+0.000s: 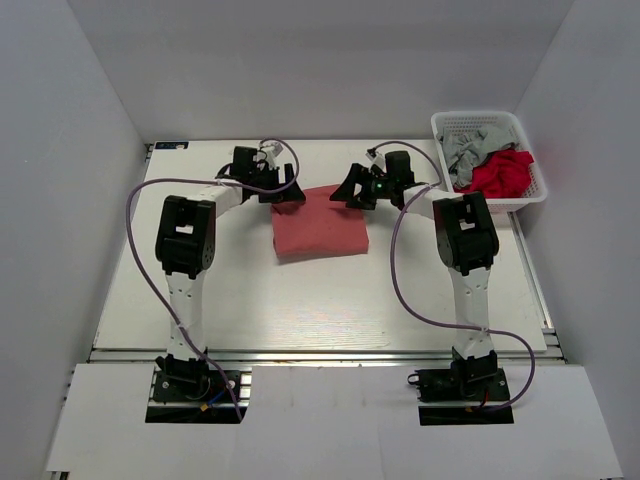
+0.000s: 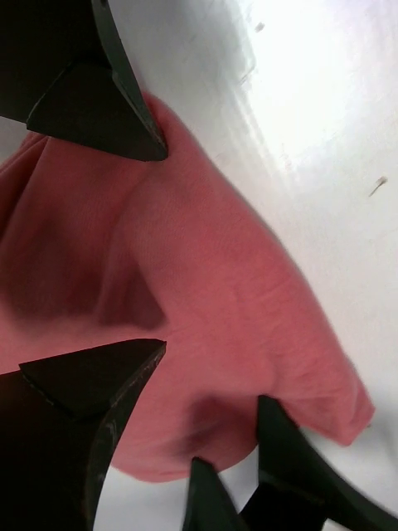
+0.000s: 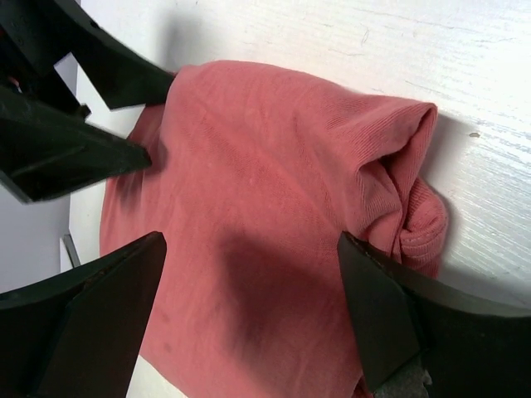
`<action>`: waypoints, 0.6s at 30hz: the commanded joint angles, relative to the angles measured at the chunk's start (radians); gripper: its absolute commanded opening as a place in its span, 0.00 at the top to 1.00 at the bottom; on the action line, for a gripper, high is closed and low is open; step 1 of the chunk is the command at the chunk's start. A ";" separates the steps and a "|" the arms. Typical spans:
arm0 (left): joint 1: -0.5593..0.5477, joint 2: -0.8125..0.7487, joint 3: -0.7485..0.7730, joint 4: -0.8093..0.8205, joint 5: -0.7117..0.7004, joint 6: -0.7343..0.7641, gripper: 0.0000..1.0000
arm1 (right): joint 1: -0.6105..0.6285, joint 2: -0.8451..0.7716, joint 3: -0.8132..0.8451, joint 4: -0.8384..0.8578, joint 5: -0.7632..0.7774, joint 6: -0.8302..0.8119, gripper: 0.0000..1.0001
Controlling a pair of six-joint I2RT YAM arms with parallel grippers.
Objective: Fold and stack the t-shirts
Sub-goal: Fold the long partially folded tshirt into a neat square
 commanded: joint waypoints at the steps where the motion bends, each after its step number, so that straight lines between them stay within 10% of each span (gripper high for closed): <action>1: 0.005 0.021 0.117 -0.144 -0.076 0.053 0.01 | -0.009 -0.007 -0.003 -0.023 0.028 -0.045 0.10; 9: -0.015 -0.192 0.183 -0.183 -0.248 0.093 0.01 | -0.013 -0.272 -0.021 -0.094 0.046 -0.175 0.10; 18: -0.024 -0.335 -0.044 -0.300 -0.320 -0.007 0.01 | -0.013 -0.678 -0.428 -0.013 0.210 -0.147 0.10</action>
